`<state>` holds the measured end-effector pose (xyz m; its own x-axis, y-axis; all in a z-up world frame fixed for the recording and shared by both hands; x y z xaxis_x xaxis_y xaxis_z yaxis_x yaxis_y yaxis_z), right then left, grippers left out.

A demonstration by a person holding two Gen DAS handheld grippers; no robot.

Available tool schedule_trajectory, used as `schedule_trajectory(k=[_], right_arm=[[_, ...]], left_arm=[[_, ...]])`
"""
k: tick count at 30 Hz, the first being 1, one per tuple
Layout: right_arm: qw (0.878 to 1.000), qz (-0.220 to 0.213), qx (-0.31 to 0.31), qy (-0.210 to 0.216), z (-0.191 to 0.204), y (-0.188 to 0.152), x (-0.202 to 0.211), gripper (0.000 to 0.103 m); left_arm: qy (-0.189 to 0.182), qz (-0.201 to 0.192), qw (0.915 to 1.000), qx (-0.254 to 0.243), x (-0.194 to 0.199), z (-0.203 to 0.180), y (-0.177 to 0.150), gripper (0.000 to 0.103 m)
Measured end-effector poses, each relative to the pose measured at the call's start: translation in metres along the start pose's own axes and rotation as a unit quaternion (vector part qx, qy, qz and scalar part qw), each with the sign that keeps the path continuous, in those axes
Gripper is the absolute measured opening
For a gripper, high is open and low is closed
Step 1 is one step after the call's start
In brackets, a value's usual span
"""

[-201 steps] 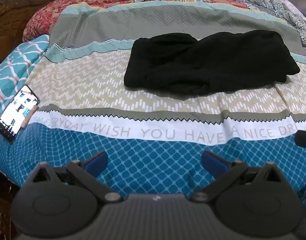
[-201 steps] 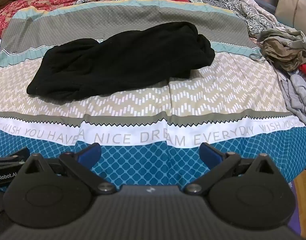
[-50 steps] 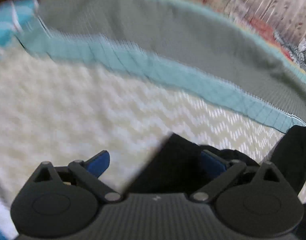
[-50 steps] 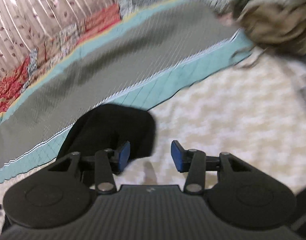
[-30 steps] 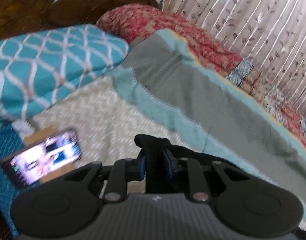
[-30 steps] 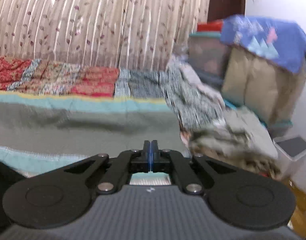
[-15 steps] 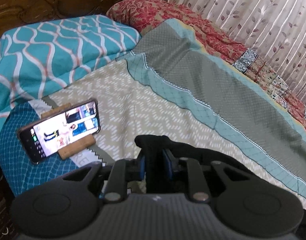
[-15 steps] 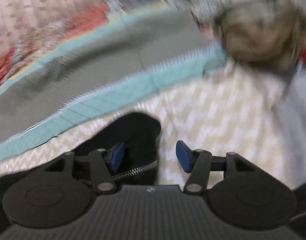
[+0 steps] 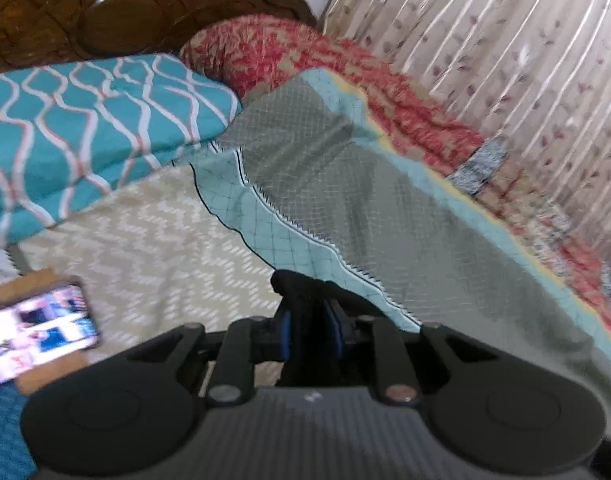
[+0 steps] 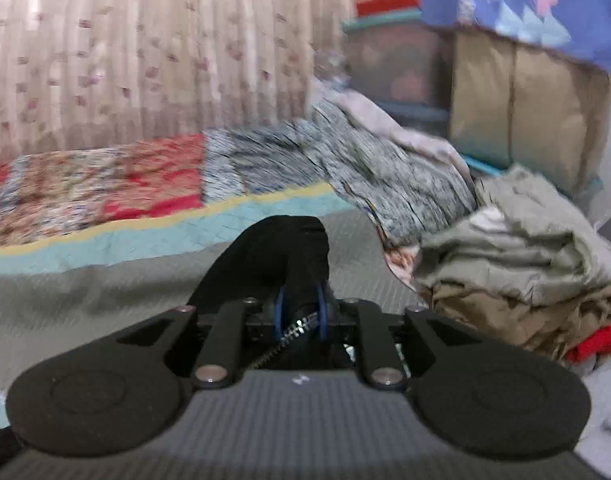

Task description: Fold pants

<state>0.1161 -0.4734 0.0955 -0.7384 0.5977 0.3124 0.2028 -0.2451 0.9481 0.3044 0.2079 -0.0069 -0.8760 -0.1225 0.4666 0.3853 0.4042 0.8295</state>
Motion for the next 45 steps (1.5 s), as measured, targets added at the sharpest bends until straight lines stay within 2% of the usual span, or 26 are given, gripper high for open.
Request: schedule_trajectory(k=[1,2,4,5,7,11,14,16,17,19,22,25,27,28,29,30,31,32,33,34,35,37,40,42,44,45], right_arm=[[1.0,0.013,-0.002,-0.018,-0.002,-0.011,-0.01,0.049],[0.999,0.032,0.012,-0.042,-0.003,-0.025,-0.023,0.069],[0.993,0.072,0.044,-0.086,-0.01,-0.061,-0.03,0.067],[0.992,0.09,0.043,-0.078,-0.01,-0.079,-0.028,0.064],[0.993,0.103,0.031,-0.048,-0.01,-0.102,-0.015,0.064],[0.993,0.114,0.015,0.0,-0.014,-0.131,0.035,0.064],[0.992,0.114,-0.008,0.046,-0.005,-0.141,0.076,0.065],[0.988,0.119,-0.024,0.093,0.014,-0.149,0.104,0.065],[0.984,0.122,-0.029,0.124,0.029,-0.152,0.12,0.065],[0.973,0.132,-0.028,0.186,0.064,-0.16,0.147,0.065],[0.948,0.158,0.001,0.278,0.133,-0.18,0.187,0.064],[0.913,0.192,0.035,0.359,0.205,-0.206,0.226,0.064],[0.887,0.213,0.065,0.404,0.244,-0.225,0.252,0.064],[0.878,0.221,0.083,0.416,0.259,-0.235,0.261,0.064],[0.87,0.233,0.099,0.423,0.273,-0.248,0.27,0.064],[0.864,0.245,0.11,0.426,0.284,-0.258,0.276,0.064],[0.859,0.255,0.121,0.428,0.292,-0.268,0.28,0.064],[0.858,0.259,0.14,0.421,0.299,-0.279,0.281,0.055],[0.866,0.247,0.165,0.401,0.302,-0.286,0.279,0.038],[0.873,0.224,0.19,0.391,0.304,-0.284,0.28,0.026],[0.868,0.222,0.2,0.397,0.305,-0.28,0.28,0.008],[0.863,0.234,0.194,0.404,0.302,-0.268,0.288,0.007],[0.844,0.24,0.193,0.439,0.289,-0.255,0.309,0.007],[0.83,0.251,0.188,0.461,0.28,-0.255,0.326,0.004],[0.824,0.276,0.186,0.46,0.276,-0.271,0.332,0.006],[0.822,0.286,0.187,0.454,0.274,-0.281,0.329,0.006]], left_arm=[[0.014,0.018,0.9995,-0.024,-0.021,-0.006,-0.015,0.033],[0.029,0.042,0.9973,-0.053,-0.037,-0.01,-0.03,0.033],[0.065,0.105,0.9878,-0.095,-0.055,-0.006,-0.066,0.029],[0.063,0.111,0.987,-0.097,-0.053,-0.004,-0.073,0.03],[0.034,0.096,0.9889,-0.108,-0.033,0.003,-0.075,0.034],[0.007,0.091,0.9883,-0.122,0.02,0.033,-0.072,0.043],[-0.005,0.108,0.9878,-0.113,0.061,0.061,-0.077,0.051],[-0.012,0.129,0.9876,-0.089,0.088,0.079,-0.086,0.063],[-0.018,0.142,0.987,-0.074,0.097,0.085,-0.092,0.066],[-0.039,0.168,0.9845,-0.031,0.112,0.094,-0.108,0.077],[-0.056,0.197,0.9787,0.013,0.115,0.099,-0.126,0.079],[-0.072,0.201,0.9766,0.024,0.109,0.09,-0.136,0.082],[-0.097,0.223,0.9683,0.058,0.105,0.081,-0.145,0.082],[-0.116,0.235,0.9613,0.083,0.101,0.074,-0.149,0.083],[-0.121,0.241,0.958,0.097,0.098,0.069,-0.153,0.082],[-0.118,0.244,0.9571,0.102,0.092,0.067,-0.158,0.065],[-0.112,0.249,0.9569,0.099,0.086,0.066,-0.164,0.04],[-0.107,0.257,0.9555,0.098,0.081,0.066,-0.17,0.036],[-0.103,0.256,0.9552,0.106,0.081,0.068,-0.172,0.021],[-0.11,0.25,0.9556,0.111,0.085,0.069,-0.169,0.02],[-0.116,0.24,0.9578,0.107,0.093,0.07,-0.164,0.02],[-0.128,0.215,0.9637,0.093,0.115,0.079,-0.15,0.02],[-0.133,0.201,0.9645,0.109,0.144,0.106,-0.139,0.02],[-0.119,0.198,0.966,0.116,0.154,0.127,-0.144,0.02],[-0.102,0.217,0.9635,0.121,0.149,0.142,-0.163,0.021],[-0.092,0.233,0.9594,0.13,0.145,0.146,-0.174,0.025]])
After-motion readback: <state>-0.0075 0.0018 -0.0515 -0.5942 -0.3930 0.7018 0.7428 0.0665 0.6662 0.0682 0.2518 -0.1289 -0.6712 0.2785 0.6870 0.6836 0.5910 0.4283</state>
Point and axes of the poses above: each gripper's, at about its wrist camera, not at the fingertips, and x roughly against the way its jaws point, z to its left, y to its top, the point moved 10 cm from there along -x, roughly the way its jaws point, and after that the axes turned 10 degrees about -z, right-handed, at the moved point
